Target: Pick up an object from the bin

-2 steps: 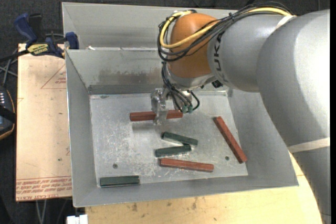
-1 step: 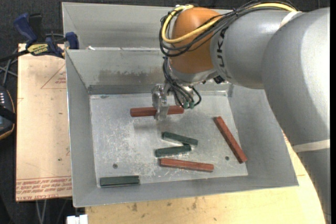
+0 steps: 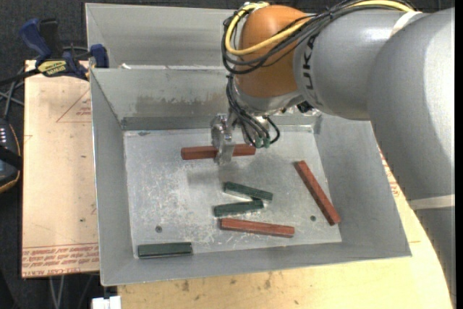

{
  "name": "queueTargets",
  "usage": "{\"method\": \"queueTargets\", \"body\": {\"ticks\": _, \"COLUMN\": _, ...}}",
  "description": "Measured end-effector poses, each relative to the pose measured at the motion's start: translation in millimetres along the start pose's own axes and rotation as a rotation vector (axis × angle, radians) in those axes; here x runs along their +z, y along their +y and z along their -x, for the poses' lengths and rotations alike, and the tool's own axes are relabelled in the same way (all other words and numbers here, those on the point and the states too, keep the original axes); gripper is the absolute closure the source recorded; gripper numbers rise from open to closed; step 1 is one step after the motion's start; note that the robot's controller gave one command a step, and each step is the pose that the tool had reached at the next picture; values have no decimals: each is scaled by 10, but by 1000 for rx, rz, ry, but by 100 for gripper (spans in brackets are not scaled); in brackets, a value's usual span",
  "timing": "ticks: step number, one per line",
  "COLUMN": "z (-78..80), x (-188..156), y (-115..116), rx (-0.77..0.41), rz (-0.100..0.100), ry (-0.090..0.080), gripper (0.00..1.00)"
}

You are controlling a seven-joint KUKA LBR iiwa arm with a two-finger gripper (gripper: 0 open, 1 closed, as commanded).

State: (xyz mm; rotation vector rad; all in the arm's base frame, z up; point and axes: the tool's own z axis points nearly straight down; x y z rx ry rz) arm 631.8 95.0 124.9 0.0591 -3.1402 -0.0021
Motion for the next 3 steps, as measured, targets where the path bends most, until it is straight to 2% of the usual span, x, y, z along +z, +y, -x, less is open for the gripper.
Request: {"method": "queueTargets", "body": {"ticks": 3, "z": 7, "x": -499, "y": 4, "rx": -1, "rz": 0, "ry": -4, "gripper": 100}}
